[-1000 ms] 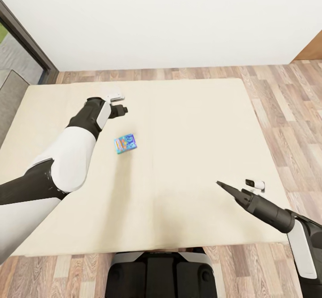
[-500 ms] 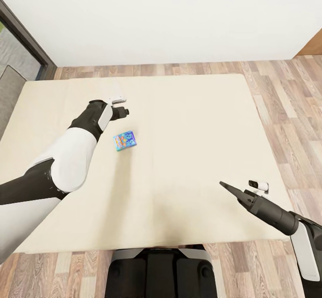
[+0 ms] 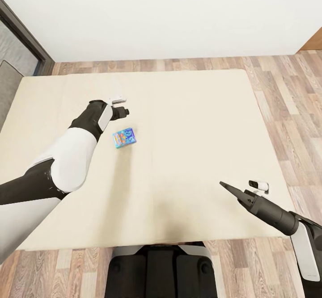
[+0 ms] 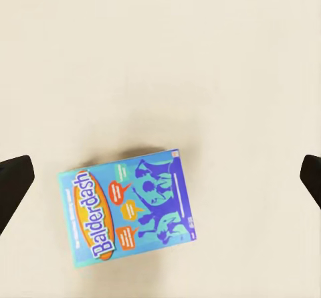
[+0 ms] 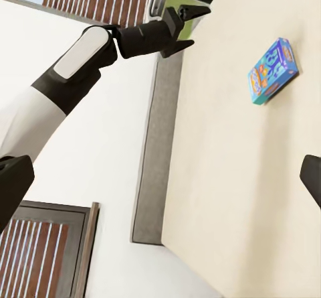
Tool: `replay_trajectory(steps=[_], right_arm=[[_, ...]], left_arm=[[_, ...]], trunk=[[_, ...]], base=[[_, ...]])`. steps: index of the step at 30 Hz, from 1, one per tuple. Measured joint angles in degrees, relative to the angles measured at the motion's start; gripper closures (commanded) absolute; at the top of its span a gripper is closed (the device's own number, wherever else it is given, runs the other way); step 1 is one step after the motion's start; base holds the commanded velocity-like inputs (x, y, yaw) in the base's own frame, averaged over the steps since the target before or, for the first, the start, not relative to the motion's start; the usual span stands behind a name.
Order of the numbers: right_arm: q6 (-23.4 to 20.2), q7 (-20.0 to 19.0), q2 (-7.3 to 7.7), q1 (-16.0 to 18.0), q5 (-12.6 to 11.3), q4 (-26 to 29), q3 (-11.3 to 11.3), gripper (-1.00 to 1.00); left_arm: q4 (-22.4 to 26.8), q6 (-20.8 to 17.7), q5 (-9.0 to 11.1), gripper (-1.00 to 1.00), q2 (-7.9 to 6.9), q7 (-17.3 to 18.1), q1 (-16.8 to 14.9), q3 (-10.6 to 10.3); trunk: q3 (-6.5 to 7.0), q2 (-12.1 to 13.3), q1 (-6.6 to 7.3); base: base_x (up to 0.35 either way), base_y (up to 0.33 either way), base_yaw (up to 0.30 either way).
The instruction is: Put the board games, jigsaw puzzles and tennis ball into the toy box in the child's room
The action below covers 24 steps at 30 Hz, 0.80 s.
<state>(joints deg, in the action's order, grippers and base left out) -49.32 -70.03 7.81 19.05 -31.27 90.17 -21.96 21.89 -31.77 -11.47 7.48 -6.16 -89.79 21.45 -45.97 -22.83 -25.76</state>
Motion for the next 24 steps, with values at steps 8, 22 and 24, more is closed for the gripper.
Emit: replay_trajectory(steps=[8, 22, 24], right_arm=[[0.01, 0.0, 0.0, 0.0, 0.12, -0.04, -0.01, -1.0], [0.02, 0.0, 0.0, 0.0, 0.18, -0.09, 0.0, -1.0], [0.02, 0.0, 0.0, 0.0, 0.18, -0.09, -0.02, -1.0]], left_arm=[[0.0, 0.37, 0.0, -1.0, -0.05, 0.0, 0.0, 0.0], [0.0, 0.46, 0.0, -1.0, 0.0, 0.0, 0.0, 0.0], [0.0, 0.47, 0.0, -1.0, -0.02, 0.0, 0.0, 0.0]], trunk=[[-0.75, 0.0, 0.0], [-2.07, 0.0, 0.0], [-2.26, 0.0, 0.0]], base=[[0.0, 0.0, 0.0], [0.0, 0.0, 0.0], [0.0, 0.0, 0.0]])
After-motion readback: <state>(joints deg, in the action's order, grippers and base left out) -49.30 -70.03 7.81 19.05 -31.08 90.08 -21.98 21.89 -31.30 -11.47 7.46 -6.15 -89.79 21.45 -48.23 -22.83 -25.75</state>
